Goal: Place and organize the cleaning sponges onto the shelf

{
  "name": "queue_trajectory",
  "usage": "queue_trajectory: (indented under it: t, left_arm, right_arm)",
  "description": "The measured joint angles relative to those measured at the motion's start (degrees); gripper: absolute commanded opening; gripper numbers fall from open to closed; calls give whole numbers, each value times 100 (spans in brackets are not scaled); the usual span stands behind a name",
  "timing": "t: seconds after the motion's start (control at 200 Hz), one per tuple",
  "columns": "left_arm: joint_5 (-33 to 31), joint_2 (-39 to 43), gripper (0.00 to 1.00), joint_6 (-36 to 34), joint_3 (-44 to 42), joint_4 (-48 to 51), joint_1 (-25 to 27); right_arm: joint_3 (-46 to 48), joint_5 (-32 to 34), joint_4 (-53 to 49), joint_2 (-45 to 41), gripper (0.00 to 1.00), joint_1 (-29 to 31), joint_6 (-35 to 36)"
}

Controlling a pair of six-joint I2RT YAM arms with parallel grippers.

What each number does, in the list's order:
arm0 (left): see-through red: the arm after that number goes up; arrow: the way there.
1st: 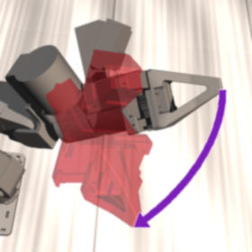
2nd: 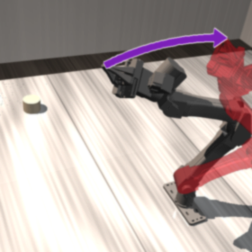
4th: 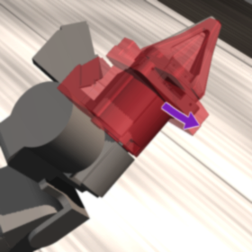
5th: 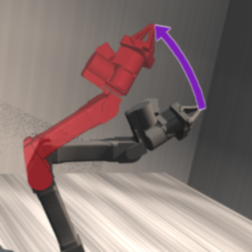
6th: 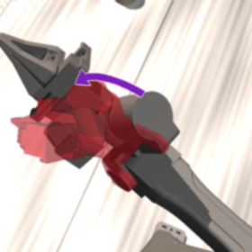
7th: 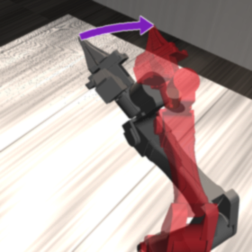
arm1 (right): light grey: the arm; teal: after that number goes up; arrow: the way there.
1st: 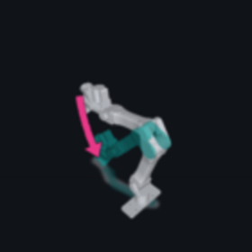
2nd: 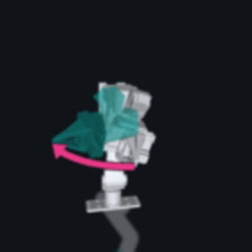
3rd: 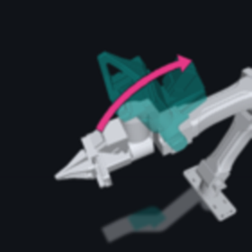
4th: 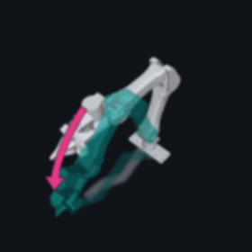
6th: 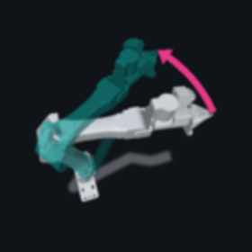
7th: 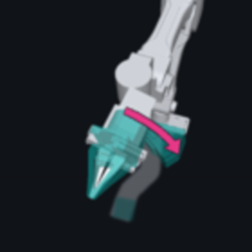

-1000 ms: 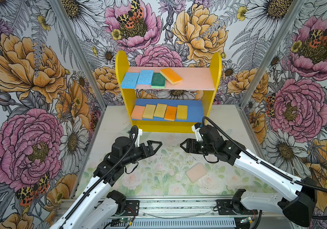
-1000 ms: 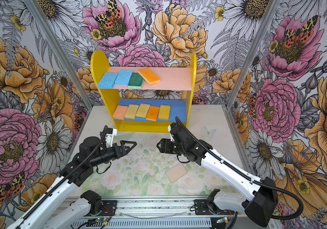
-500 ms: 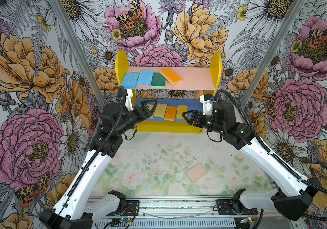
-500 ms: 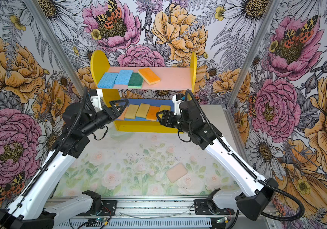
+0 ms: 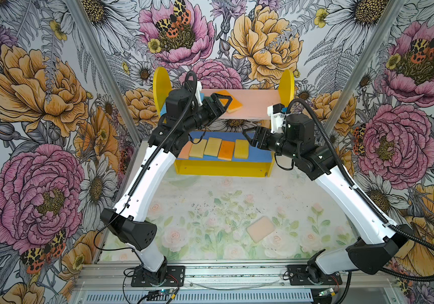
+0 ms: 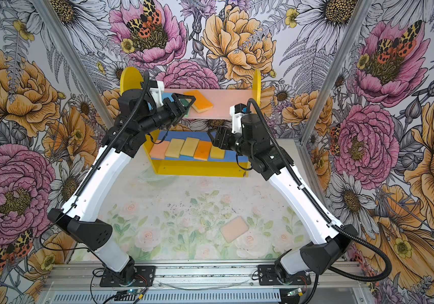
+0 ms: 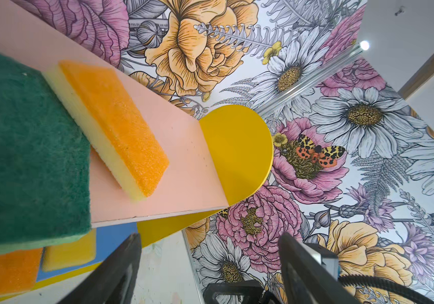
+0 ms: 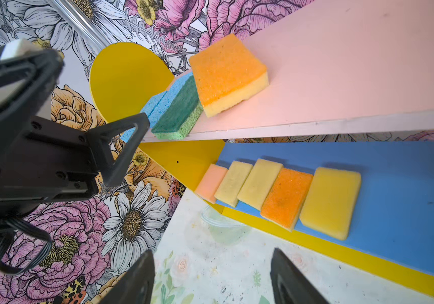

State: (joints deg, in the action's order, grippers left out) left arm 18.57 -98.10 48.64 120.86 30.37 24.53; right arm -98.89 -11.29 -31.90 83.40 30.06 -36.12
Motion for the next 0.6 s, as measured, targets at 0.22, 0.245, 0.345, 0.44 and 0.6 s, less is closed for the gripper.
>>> queue_trajectory:
  t: [0.22,0.245,0.345,0.44,0.6]
  left_arm:
    - [-140,-435,79,101,610,669,70]
    - [-144,-470,78,116,656,713,81]
    - [-146,-627,77,192,837,907,101]
    - [-149,-855,77,240,1080,1019,122]
    - [-160,-1209,75,269,1436,1134,144]
  right_arm:
    - [-588,-72,-35,275,71,-264,116]
    - [-664,-90,-26,326,71,-297,120]
    - [-767,-127,2,409,70,-380,129]
    - [-769,-149,-2,417,71,-420,131]
    - [-765,-208,2,417,71,-442,131]
